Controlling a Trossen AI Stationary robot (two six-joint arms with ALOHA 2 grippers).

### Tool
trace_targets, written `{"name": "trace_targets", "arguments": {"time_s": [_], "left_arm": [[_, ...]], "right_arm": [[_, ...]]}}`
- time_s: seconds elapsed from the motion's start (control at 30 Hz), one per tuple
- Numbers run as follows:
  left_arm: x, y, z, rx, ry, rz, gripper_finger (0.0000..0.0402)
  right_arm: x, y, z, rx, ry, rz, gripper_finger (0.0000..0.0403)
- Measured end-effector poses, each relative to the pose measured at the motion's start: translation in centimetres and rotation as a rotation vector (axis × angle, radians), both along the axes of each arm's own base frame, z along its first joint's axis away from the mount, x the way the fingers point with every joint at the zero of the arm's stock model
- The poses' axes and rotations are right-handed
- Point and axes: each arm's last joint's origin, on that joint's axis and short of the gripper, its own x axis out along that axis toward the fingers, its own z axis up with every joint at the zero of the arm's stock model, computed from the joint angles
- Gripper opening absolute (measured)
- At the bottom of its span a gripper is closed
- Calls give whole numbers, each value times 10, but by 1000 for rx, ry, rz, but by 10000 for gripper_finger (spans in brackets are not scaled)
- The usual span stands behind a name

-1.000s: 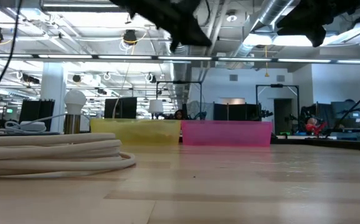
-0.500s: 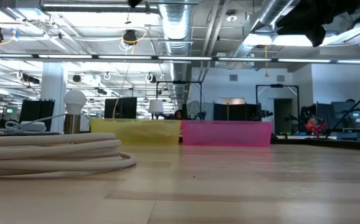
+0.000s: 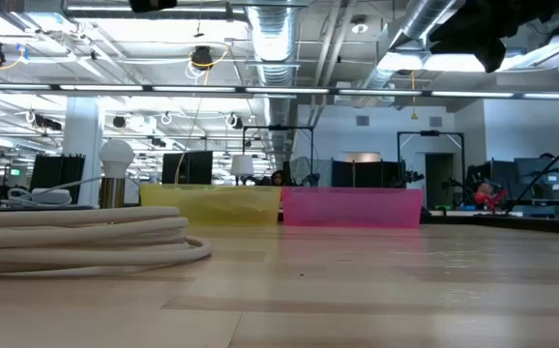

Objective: Pick & Place USB Port
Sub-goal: Put the large white charger cable into the yellow bin

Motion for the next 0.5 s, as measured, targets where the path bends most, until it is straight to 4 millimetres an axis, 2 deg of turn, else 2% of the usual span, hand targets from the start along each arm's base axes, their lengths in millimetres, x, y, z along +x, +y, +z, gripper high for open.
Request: {"name": "trace_targets", "arguments": {"time_s": [0.27,0.5], "left_arm": [[22,-32,-38,27,162,-57,95],[33,-47,-83,119,434,-86,168]], "right_arm": [[0,0,0,0,0,1,107],[0,0,0,0,0,1,107]]}}
